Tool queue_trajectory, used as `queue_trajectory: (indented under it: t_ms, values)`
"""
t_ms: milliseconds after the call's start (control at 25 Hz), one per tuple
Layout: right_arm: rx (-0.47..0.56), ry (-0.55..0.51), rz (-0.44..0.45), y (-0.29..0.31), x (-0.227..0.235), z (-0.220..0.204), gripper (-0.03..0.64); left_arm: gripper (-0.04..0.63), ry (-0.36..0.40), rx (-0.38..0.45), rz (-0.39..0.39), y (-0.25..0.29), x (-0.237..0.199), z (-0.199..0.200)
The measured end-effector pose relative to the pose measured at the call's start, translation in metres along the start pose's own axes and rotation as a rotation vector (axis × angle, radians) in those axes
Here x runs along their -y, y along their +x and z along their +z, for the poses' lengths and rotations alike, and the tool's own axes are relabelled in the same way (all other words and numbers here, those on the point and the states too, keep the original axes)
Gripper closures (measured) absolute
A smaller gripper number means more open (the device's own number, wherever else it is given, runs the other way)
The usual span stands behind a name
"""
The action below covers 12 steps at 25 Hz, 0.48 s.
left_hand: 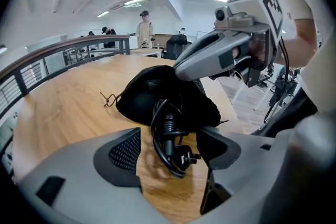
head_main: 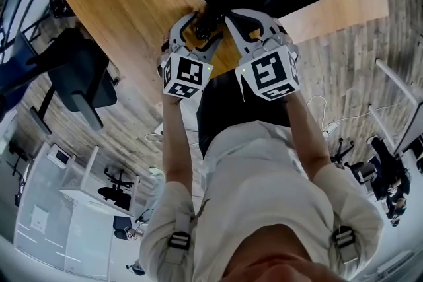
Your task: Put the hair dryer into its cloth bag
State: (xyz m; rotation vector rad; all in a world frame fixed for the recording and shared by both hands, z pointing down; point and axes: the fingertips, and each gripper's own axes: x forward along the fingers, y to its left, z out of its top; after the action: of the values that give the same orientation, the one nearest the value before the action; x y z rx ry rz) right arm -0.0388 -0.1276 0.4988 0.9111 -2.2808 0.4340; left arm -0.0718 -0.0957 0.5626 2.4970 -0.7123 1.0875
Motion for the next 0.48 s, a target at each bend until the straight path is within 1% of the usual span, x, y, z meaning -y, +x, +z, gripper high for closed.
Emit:
queue_trajectory:
  t_ms: [280, 440, 480]
  values:
    - [-0.005, -0.005, 0.004, -0.001, 0.0, 0.0, 0.591, 0.267, -0.065, -0.049, 0.016, -0.011, 0.003, -0.027]
    - [-0.017, -0.011, 0.002, -0.002, 0.0, -0.003, 0.591, 0.27, -0.063, -0.046, 0.052, -0.008, 0.002, -0.033]
    - [-0.02, -0.011, 0.001, -0.002, 0.0, -0.003, 0.591, 0.292, -0.058, -0.046, 0.055, -0.007, 0.003, -0.033]
